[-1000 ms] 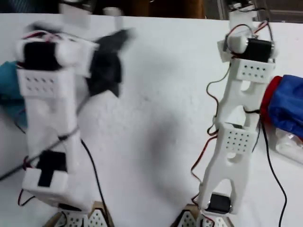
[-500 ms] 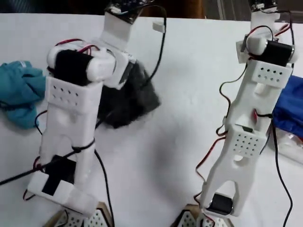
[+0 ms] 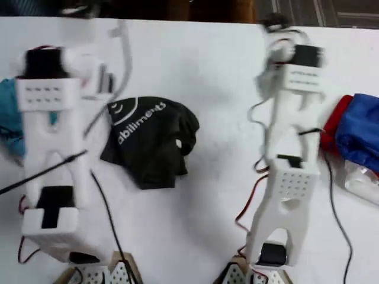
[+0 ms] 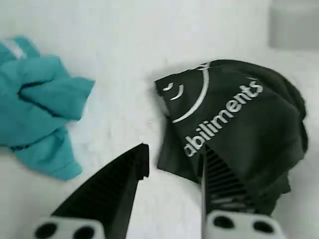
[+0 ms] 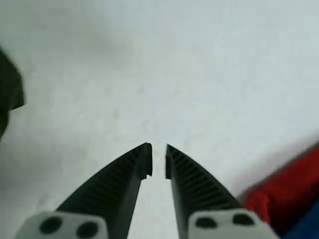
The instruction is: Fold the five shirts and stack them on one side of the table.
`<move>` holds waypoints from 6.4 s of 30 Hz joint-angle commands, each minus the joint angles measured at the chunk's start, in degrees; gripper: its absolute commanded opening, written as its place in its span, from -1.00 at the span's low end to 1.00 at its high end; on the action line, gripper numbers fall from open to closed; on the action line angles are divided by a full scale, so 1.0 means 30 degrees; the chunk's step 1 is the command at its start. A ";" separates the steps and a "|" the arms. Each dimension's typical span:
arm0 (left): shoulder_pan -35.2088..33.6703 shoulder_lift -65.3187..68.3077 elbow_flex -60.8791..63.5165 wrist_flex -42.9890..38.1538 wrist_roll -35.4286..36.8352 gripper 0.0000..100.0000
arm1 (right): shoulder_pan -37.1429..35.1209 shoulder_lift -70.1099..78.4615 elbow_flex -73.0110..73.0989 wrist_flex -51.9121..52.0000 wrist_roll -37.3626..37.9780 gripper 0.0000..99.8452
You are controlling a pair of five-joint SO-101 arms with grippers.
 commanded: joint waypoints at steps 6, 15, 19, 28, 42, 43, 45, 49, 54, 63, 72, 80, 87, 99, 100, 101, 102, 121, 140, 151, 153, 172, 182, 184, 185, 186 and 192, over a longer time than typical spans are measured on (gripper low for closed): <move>-0.5392 -0.0205 0.4352 0.0322 -0.0821 -0.63 | -0.7516 -0.3062 0.2198 0.0337 0.4952 -0.51; -0.6857 -0.0205 0.7897 0.0234 -0.1114 -0.63 | -1.0388 -0.2007 0.2081 0.0366 0.7326 -0.51; -0.7443 -0.0205 0.8161 0.0234 -0.1114 -0.63 | -1.0769 -0.2037 0.2227 0.0396 0.8029 -0.51; -0.8117 -0.0029 0.8220 0.0205 -0.1143 -0.63 | -1.1795 -0.3326 0.5714 0.0425 0.8088 -0.51; -0.8117 -0.0029 0.8220 0.0205 -0.1114 -0.63 | -1.2381 -0.1509 0.6740 -0.1861 0.9553 -0.55; -0.8117 -0.0029 0.8220 0.0205 -0.1114 -0.63 | -1.2322 -0.1304 0.6271 -0.1861 0.9553 -0.62; -0.8117 -0.0029 0.8220 0.0205 -0.1114 -0.63 | -1.2264 -0.0952 0.5392 -0.1832 0.9553 -0.87; -0.8117 -0.0029 0.8220 0.0205 -0.1114 -0.63 | -1.2147 -0.0718 0.4806 -0.1802 0.9524 -0.96; -0.8117 -0.0059 0.8220 0.0205 -0.1114 -0.63 | -1.1179 -0.1626 0.3048 -0.1597 0.7033 -0.96; -0.8117 -0.0059 0.8220 0.0205 -0.1114 -0.63 | -0.7897 -0.5260 -0.2110 0.0396 0.3136 -0.96; -0.8000 -0.0059 0.8190 0.0205 -0.1114 -0.63 | -0.7370 -1.0799 -0.2168 0.0396 0.2462 -0.96; -0.8059 -0.0088 0.8190 0.0205 -0.1143 -0.63 | -0.8425 -1.6835 -0.2168 0.0396 0.1231 -0.96; -0.8088 -0.0088 0.8190 0.0205 -0.1143 -0.63 | -0.6051 -2.0234 -0.2139 0.0366 -0.1729 -0.96; -0.7971 -0.0029 0.8190 -0.0469 -0.1026 -0.63 | -0.0601 -1.1033 0.5480 -0.8220 -0.4190 -0.96; -0.7971 -0.0029 0.8190 -0.0615 -0.1026 -0.63 | -0.0308 -0.9949 0.5949 -0.9451 -0.4132 -0.96; -0.7971 -0.0029 0.8190 -0.0762 -0.1026 -0.63 | -0.0044 -0.8835 0.6271 -1.0535 -0.4103 -0.96; -0.7971 0.0000 0.8220 -0.0908 -0.1055 -0.63 | 0.0220 -0.7751 0.6330 -1.1355 -0.4132 -0.96; -0.0322 -0.0029 0.8220 -0.1201 -0.3692 -0.63 | 0.6227 0.0103 0.6330 -1.0447 0.0322 -0.96; 0.8645 -0.0205 0.8132 0.0264 -0.7707 -0.62 | 0.9363 -0.0454 0.3780 -0.3736 0.4513 -0.53; 1.7582 -0.1348 0.8015 0.0322 -0.7678 -0.62 | 1.3231 -0.0425 0.0176 0.0278 0.4542 -0.53; 1.9516 -0.2315 0.7985 0.0293 -0.7267 -0.62 | 1.3758 -0.0425 0.0088 0.0308 0.4542 -0.53; 2.1333 0.2667 0.4850 0.0264 -0.7502 -0.62 | 1.4813 -0.0425 0.0234 0.0366 0.4542 -0.53; 2.1275 0.4015 0.5582 0.0293 -1.1429 -0.62 | 1.4755 -0.0454 0.0264 0.0366 0.4454 -0.53; 2.1128 0.4190 0.5465 0.0264 -1.1692 -0.62 | 1.4696 -0.0454 0.0264 0.0366 0.4454 -0.53; 2.0777 0.4366 0.5260 0.0264 -1.1868 -0.62 | 1.4667 -0.0454 0.0264 0.0396 0.4454 -0.53; 2.0454 0.4659 0.4938 0.0264 -1.1985 -0.62 | 1.4667 -0.0454 0.0264 0.0396 0.4454 -0.53; 1.7788 0.8234 0.2154 0.0264 -1.2894 -0.62 | 1.4608 -0.0454 0.0264 0.0396 0.4425 -0.53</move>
